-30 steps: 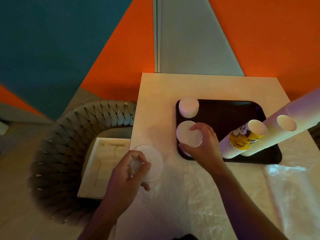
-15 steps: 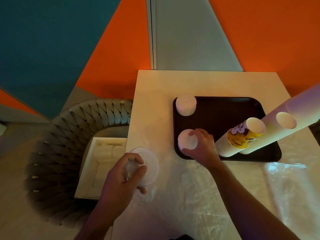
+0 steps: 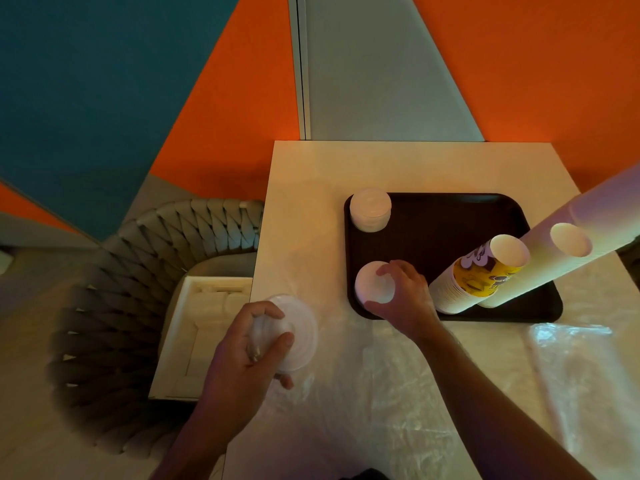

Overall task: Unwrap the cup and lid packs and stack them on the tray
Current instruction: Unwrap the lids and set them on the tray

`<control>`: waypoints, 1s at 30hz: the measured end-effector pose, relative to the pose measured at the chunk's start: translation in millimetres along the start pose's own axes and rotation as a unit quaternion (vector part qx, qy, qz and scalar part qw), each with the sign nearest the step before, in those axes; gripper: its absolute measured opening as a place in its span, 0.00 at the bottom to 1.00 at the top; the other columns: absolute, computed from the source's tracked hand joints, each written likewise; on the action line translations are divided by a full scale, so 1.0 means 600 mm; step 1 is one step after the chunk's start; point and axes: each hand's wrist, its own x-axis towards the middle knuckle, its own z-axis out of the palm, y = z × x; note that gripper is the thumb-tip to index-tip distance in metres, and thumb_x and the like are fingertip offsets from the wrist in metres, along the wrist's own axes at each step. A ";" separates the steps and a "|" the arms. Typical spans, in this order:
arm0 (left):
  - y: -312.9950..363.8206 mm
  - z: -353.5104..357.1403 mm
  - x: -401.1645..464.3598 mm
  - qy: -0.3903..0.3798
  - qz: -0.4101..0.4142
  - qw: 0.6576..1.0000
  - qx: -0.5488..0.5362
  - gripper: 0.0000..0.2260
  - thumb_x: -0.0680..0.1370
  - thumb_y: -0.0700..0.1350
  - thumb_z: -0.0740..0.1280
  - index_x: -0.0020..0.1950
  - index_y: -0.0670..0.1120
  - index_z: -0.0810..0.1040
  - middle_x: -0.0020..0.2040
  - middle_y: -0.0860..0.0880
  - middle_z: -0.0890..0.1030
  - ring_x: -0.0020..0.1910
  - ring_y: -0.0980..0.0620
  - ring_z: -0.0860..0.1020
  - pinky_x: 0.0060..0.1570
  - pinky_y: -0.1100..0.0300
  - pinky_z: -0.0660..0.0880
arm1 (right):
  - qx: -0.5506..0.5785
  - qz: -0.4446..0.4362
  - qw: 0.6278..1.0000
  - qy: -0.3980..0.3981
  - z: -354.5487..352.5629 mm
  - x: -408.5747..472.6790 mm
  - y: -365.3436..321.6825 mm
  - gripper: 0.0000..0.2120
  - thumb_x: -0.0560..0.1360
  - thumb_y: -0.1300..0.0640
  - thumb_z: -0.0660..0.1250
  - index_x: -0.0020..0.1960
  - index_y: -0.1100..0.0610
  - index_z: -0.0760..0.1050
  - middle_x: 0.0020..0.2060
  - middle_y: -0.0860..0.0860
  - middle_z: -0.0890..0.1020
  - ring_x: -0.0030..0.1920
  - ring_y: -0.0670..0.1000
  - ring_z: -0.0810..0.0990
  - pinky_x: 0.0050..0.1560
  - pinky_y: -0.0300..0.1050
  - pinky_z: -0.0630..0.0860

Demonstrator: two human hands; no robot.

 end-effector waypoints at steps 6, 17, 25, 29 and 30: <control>0.002 0.002 -0.002 -0.004 0.000 1.000 -0.031 0.19 0.75 0.41 0.72 0.57 0.64 0.76 0.53 0.65 0.78 0.49 0.50 0.82 0.29 0.51 0.81 | -0.017 -0.011 0.999 0.035 -0.021 -0.015 -0.023 0.35 0.62 0.47 0.83 0.66 0.47 0.72 0.76 0.48 0.61 0.73 0.57 0.60 0.68 0.61 0.67; 0.017 0.007 -0.006 -0.025 0.023 0.999 -0.026 0.22 0.72 0.49 0.70 0.64 0.60 0.72 0.53 0.70 0.78 0.52 0.61 0.81 0.35 0.51 0.84 | 0.371 -0.108 0.912 -0.138 -0.051 -0.104 -0.150 0.09 0.76 0.58 0.74 0.55 0.50 0.82 0.45 0.45 0.84 0.43 0.46 0.81 0.47 0.41 0.79; 0.016 0.007 -0.005 -0.026 0.028 0.999 -0.036 0.23 0.72 0.49 0.70 0.66 0.61 0.71 0.53 0.69 0.78 0.50 0.58 0.82 0.34 0.54 0.83 | 0.413 -0.105 0.889 -0.171 -0.060 -0.120 -0.162 0.06 0.78 0.61 0.71 0.55 0.56 0.82 0.41 0.51 0.84 0.41 0.50 0.81 0.43 0.44 0.80; 0.009 0.008 -0.004 -0.039 0.010 0.997 -0.061 0.19 0.73 0.50 0.69 0.64 0.56 0.74 0.46 0.48 0.83 0.37 0.46 0.81 0.33 0.53 0.81 | 0.515 -0.034 0.844 -0.149 -0.066 -0.120 -0.160 0.13 0.74 0.56 0.72 0.57 0.61 0.80 0.46 0.62 0.83 0.44 0.56 0.82 0.42 0.46 0.81; 0.008 0.007 -0.004 -0.042 0.014 0.997 -0.060 0.17 0.73 0.50 0.68 0.62 0.54 0.76 0.43 0.45 0.83 0.35 0.46 0.81 0.33 0.52 0.80 | 0.517 -0.030 0.843 -0.145 -0.066 -0.120 -0.161 0.13 0.74 0.57 0.72 0.57 0.60 0.79 0.47 0.62 0.83 0.44 0.56 0.82 0.42 0.46 0.82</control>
